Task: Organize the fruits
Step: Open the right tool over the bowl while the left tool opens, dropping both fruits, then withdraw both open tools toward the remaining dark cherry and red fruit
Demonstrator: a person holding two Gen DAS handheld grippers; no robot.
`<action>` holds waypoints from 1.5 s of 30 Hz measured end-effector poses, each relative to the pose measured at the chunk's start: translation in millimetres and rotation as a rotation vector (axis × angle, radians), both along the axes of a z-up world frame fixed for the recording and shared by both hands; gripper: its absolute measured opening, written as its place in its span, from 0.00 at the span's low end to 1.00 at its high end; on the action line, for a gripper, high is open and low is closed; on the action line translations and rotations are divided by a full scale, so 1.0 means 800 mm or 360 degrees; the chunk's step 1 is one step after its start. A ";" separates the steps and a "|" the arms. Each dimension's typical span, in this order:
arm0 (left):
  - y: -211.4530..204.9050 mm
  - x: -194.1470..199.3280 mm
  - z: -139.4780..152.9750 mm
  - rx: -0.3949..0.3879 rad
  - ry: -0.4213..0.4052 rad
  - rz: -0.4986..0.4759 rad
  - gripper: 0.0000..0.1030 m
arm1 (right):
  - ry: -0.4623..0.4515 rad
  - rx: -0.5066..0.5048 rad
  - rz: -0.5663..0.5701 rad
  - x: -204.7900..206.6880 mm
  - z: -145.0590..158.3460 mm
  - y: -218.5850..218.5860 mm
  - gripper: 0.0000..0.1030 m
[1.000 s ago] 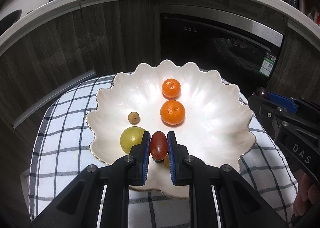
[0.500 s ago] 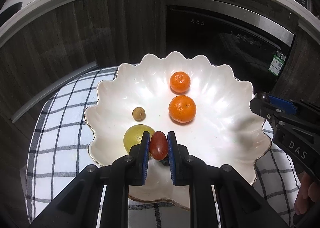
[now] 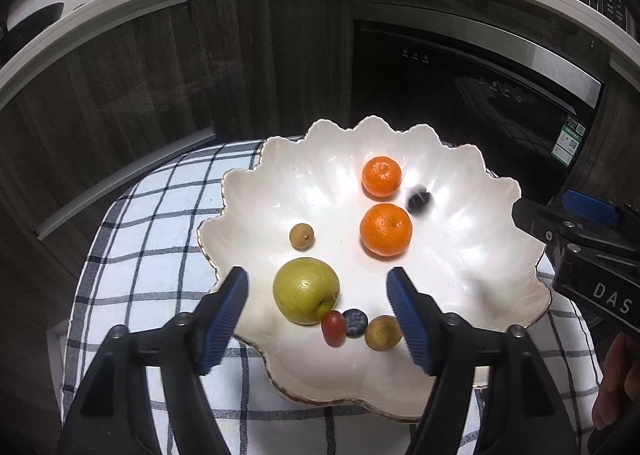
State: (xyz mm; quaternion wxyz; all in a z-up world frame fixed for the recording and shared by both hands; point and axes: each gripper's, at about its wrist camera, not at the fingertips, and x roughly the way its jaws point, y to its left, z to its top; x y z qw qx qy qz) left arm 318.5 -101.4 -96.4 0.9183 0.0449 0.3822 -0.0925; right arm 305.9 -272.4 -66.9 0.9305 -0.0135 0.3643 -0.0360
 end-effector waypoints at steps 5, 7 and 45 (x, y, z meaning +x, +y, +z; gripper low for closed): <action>0.002 -0.002 0.009 -0.0004 -0.0026 0.0018 0.83 | -0.0033 0.0009 -0.0001 -0.004 0.009 0.001 0.74; 0.003 -0.002 0.011 -0.0013 -0.0027 0.0022 0.83 | -0.0040 0.0012 -0.0005 -0.005 0.012 0.000 0.74; 0.005 -0.074 0.060 -0.0023 -0.0133 0.0094 0.95 | -0.0115 0.0003 -0.0030 -0.072 0.049 -0.005 0.79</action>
